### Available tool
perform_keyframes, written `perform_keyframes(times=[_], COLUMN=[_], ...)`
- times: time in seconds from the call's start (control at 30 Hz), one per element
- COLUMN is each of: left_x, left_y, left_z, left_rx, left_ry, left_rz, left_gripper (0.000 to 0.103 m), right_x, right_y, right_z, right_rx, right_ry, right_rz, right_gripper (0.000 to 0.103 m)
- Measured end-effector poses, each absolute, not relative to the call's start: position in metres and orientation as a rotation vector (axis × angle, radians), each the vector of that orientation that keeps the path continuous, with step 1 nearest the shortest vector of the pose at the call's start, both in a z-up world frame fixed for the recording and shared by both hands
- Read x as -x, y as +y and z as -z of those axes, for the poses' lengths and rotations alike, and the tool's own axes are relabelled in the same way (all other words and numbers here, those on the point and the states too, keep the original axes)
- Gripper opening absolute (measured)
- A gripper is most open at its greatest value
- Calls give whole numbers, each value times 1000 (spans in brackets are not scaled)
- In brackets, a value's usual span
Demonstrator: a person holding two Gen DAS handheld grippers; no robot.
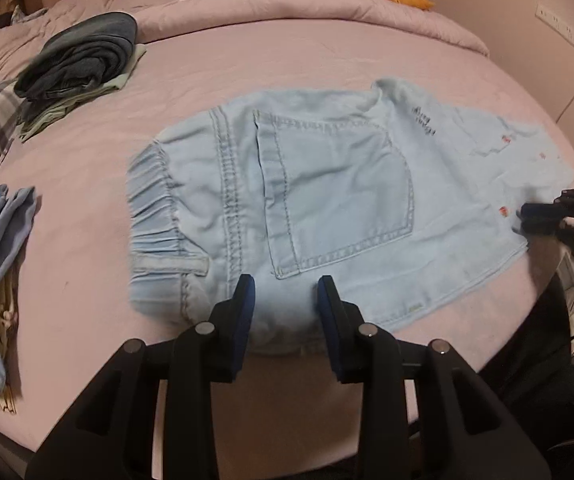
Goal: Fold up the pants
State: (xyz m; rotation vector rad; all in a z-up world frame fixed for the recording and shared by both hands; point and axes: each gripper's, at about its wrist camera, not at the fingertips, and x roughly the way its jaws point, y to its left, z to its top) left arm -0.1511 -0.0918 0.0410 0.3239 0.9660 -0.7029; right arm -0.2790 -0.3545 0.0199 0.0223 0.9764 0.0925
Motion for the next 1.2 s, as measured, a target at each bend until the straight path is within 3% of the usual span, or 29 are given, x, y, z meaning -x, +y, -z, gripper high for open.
perform_keyframes(times=[0.1, 0.17, 0.2, 0.33, 0.53, 0.83, 0.9, 0.93, 1.2], left_x=[158, 159, 161, 174, 182, 191, 192, 193, 194], left_y=[-104, -119, -130, -184, -255, -330, -338, -342, -347], left_z=[-55, -62, -65, -70, -60, -50, -42, -37, -33], left_rx=[-296, -258, -248, -256, -232, -185, -207, -221, -224], left_ry=[935, 928, 926, 927, 1001, 1099, 1123, 1136, 1147], left_rz=[720, 770, 800, 909, 1023, 1127, 1104, 1093, 1087], left_gripper=[41, 47, 51, 52, 52, 52, 52, 52, 58], right_x=[302, 329, 345, 427, 505, 487, 479, 473, 480], right_y=[-411, -459, -482, -562, -619, -653, -655, -654, -665], right_z=[-36, -39, -36, -13, 6, 34, 30, 27, 20], right_rx=[-294, -495, -588, -890, -1044, -1185, -1149, -1103, -1055], right_ry=[864, 767, 724, 580, 428, 351, 351, 387, 341], right_rz=[-40, 52, 108, 367, 589, 599, 625, 652, 606], right_gripper=[25, 46, 49, 50, 50, 50, 43, 7, 5])
